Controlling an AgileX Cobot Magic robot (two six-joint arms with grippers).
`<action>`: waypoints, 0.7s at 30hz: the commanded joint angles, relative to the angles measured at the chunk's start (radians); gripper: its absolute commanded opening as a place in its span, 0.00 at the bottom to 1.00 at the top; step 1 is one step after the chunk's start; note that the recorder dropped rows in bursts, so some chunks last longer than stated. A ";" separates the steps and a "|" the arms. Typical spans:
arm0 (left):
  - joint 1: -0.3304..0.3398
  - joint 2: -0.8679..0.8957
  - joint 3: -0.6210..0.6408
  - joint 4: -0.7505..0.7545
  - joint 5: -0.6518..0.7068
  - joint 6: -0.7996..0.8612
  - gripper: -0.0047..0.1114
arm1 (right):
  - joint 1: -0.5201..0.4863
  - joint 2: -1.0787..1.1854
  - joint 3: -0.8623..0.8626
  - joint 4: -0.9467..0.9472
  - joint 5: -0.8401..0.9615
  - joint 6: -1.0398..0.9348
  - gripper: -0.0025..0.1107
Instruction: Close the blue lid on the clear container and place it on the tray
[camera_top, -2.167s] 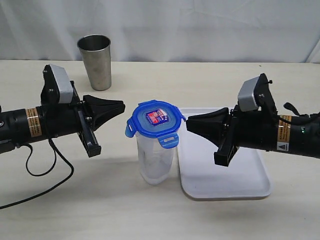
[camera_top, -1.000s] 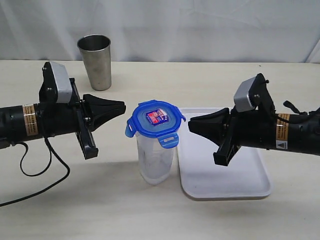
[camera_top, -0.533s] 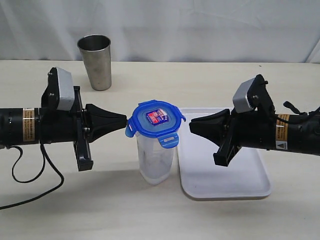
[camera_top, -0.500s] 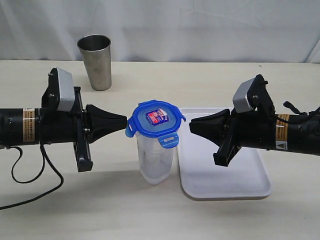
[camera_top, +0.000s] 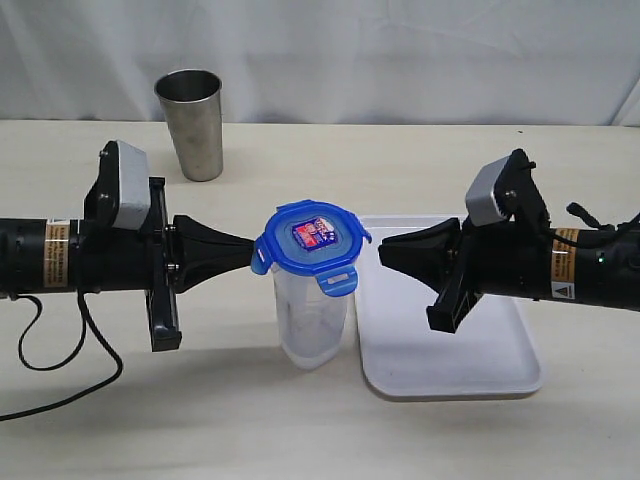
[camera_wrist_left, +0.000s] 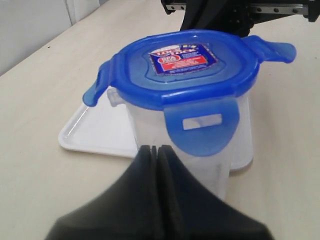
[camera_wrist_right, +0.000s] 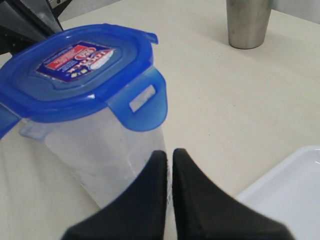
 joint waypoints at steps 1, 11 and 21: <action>-0.007 -0.036 0.003 0.004 0.002 -0.010 0.04 | 0.002 0.000 -0.004 -0.002 0.000 0.001 0.06; -0.007 -0.055 0.003 0.014 0.028 -0.055 0.04 | 0.002 0.000 -0.004 -0.012 0.000 0.001 0.06; -0.007 -0.055 0.003 0.046 0.014 -0.095 0.04 | 0.002 0.000 -0.004 -0.014 0.000 0.001 0.06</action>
